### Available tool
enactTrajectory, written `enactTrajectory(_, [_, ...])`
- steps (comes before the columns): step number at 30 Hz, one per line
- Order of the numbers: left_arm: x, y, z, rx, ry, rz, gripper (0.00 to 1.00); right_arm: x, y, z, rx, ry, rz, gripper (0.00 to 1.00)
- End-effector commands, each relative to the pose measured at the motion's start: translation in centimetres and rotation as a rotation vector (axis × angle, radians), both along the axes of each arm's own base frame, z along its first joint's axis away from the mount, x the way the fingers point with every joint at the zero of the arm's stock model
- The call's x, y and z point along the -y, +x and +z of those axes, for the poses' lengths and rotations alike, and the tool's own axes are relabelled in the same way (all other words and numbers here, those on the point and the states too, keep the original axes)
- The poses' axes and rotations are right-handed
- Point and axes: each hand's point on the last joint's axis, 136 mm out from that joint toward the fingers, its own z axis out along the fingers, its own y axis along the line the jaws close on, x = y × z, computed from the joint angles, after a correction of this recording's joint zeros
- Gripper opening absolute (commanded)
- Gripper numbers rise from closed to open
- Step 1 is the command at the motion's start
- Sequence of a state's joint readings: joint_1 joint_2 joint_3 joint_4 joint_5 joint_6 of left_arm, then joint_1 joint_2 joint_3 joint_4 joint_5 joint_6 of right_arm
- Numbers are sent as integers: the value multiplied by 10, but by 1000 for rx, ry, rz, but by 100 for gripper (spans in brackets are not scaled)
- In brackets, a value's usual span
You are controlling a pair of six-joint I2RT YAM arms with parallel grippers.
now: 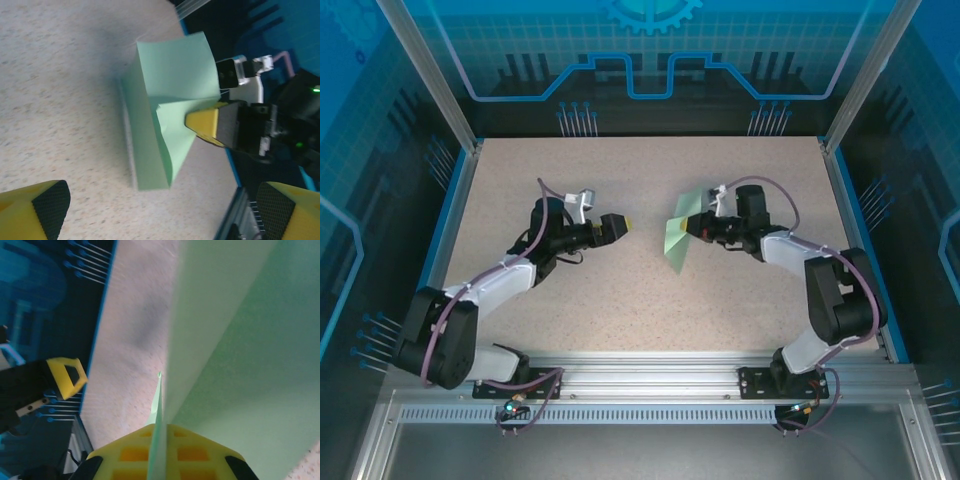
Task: Fold a paper plane with a square sheet of paper (fold left side to right side)
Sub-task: Turn over the paper at the center of the table.
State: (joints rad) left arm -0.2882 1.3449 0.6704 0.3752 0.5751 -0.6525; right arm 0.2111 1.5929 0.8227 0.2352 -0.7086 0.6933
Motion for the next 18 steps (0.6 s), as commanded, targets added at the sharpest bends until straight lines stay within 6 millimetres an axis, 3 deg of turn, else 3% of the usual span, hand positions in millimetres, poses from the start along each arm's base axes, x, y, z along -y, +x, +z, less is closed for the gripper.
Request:
enactTrajectory(1, [6,-11,46,129,-87,-73,99,1,1,46,120,101,54,0])
enactTrajectory(10, [16,-26,86,193,-184,-162,99,4,7,107,234,210,62,0])
enactTrajectory(13, [25,-27,95,205,-210,-201,99,-4,6,130,277,237,86,0])
enactTrajectory(18, [48,-27,104,208,-225,-268,99,-20,-3,147,295,263,118,0])
